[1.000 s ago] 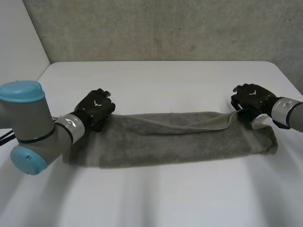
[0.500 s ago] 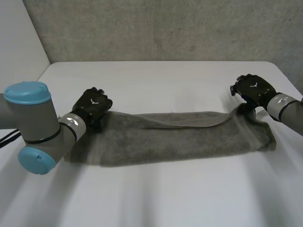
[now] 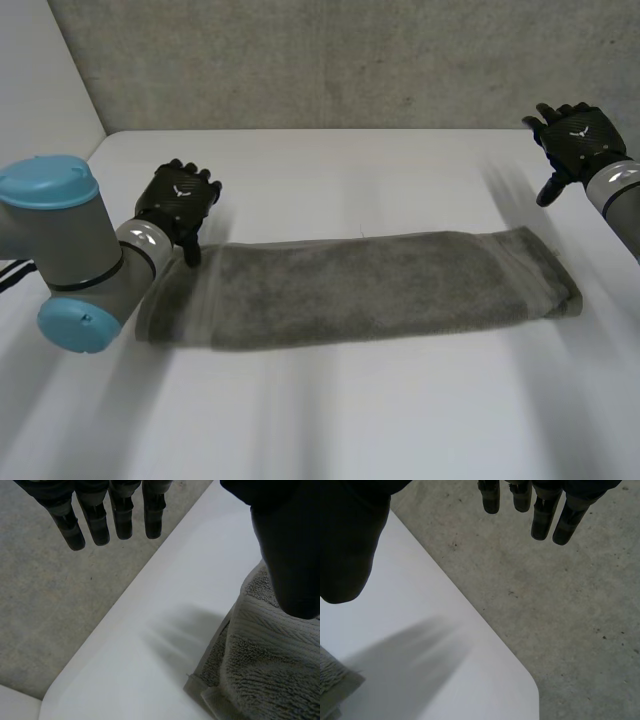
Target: Fold the towel.
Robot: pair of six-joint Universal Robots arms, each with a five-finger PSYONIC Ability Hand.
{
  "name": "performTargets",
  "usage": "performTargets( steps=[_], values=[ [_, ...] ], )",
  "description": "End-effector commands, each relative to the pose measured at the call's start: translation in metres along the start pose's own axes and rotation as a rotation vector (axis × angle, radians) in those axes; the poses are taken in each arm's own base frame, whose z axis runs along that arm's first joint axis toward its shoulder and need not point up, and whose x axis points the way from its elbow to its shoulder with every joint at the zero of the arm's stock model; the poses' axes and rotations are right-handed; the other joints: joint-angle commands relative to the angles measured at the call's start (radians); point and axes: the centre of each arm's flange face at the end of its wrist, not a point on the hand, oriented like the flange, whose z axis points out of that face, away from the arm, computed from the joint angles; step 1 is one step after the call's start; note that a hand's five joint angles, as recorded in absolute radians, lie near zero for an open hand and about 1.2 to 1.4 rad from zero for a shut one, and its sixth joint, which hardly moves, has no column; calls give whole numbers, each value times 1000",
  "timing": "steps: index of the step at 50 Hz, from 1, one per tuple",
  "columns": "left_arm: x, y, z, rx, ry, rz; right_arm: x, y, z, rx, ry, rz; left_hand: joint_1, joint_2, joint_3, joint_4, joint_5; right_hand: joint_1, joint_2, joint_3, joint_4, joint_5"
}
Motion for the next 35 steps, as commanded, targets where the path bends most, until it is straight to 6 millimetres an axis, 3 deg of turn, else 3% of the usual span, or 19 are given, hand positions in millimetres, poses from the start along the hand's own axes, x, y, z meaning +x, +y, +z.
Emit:
performTargets(
  steps=[1, 6, 8, 10, 15, 17, 23, 27, 30, 35],
  values=[
    [-6, -16, -23, 10, -19, -19, -2, -9, -24, -34, -25, 12, -90, -61, -38, -47, -51, -100, -84, 18, 28, -59],
    [-11, -31, -45, 45, -25, -88, -7, -19, -54, -72, -86, 26, -82, -52, -38, -47, -43, -100, -84, 18, 28, -59],
    [-13, -35, -53, 55, -25, -114, -20, -23, -78, -123, -201, 69, -82, -52, -38, -47, -43, -100, -84, 18, 28, -59],
    [-14, -39, -66, 64, -25, -162, -27, -23, -89, -155, -260, 92, -79, -49, -38, -47, -40, -100, -84, 18, 28, -59],
    [-8, -39, -81, 65, 7, -200, -26, -11, -116, -238, -306, 104, -79, -49, -38, -47, -40, -79, -64, 18, 28, -59],
    [-2, -35, -87, 55, 41, -213, -26, 3, -128, -277, -319, 42, -79, -49, -38, -47, -40, -73, -58, 18, 28, -59],
    [6, -22, -93, 14, 65, -220, -33, 21, -136, -308, -344, -15, -79, -49, -38, -47, -40, -73, -58, 18, 28, -59],
    [12, -11, -98, -28, 78, -229, -33, 45, -133, -305, -307, -31, -76, -46, -38, -47, -37, -56, -41, 18, 28, -59],
    [13, -7, -99, -40, 78, -233, -32, 58, -126, -286, -272, -40, -76, -46, -38, -47, -37, 90, 105, 18, 28, -44],
    [12, -6, -99, -41, 73, -233, -30, 62, -120, -247, -241, -65, -76, -46, -38, -47, -37, 335, 350, 18, 28, 201]
  ],
)
